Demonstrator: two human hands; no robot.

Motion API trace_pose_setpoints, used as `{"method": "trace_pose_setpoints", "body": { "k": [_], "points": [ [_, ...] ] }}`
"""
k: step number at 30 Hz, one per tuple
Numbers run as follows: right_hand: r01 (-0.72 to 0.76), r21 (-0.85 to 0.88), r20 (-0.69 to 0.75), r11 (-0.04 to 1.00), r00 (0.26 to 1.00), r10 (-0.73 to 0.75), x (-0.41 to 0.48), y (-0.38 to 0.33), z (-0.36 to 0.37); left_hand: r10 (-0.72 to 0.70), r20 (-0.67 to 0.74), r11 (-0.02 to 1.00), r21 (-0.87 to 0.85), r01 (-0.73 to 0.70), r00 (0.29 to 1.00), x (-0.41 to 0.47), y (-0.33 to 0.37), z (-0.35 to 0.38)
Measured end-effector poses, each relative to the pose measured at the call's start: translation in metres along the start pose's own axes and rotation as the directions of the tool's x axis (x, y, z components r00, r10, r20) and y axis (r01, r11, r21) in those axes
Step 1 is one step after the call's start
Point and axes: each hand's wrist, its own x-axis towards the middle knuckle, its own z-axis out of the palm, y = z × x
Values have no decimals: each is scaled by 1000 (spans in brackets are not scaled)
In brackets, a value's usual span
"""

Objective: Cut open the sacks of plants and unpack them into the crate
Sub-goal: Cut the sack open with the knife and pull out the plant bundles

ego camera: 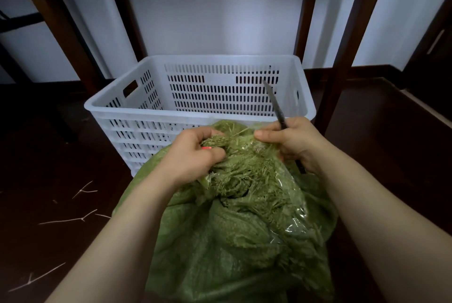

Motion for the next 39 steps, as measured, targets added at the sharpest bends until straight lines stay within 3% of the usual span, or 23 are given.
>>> {"method": "trace_pose_setpoints", "body": {
  "k": [6, 12, 19, 23, 27, 31, 34, 39],
  "points": [
    [92, -107, -47, 990, 994, -97, 0, -3, -1, 5, 23, 1000, -6, -5, 1000, 1, -2, 5],
    [141, -281, 10, 949, 989, -145, -4, -4, 6, 45, -195, 991, 132, -20, 980, -2, 5, 16],
    [196, -312, -85, 930, 969, -233, 8, 5, 11, 121, -103, 942, 325, -81, 987, -4, 9, 13],
    [131, -231, -60, 964, 987, -149, 13, 12, 11, 70, 28, 981, 180, -74, 997, -5, 8, 8],
    [88, -141, -36, 986, 995, -94, 6, 11, 11, 8, 12, 1000, 13, -9, 1000, -3, 0, 1],
    [104, -230, 83, 968, 993, -87, -14, -15, 8, -65, -110, 995, -81, 57, 992, -2, -6, -2],
    [133, -165, 73, 977, 990, -123, -27, -41, 2, -123, -154, 987, -120, 105, 980, 3, -8, -2],
    [133, -367, 252, 921, 967, -39, -44, -50, 2, -166, -157, 960, -250, 124, 973, 6, -2, -2]
  ]
}}
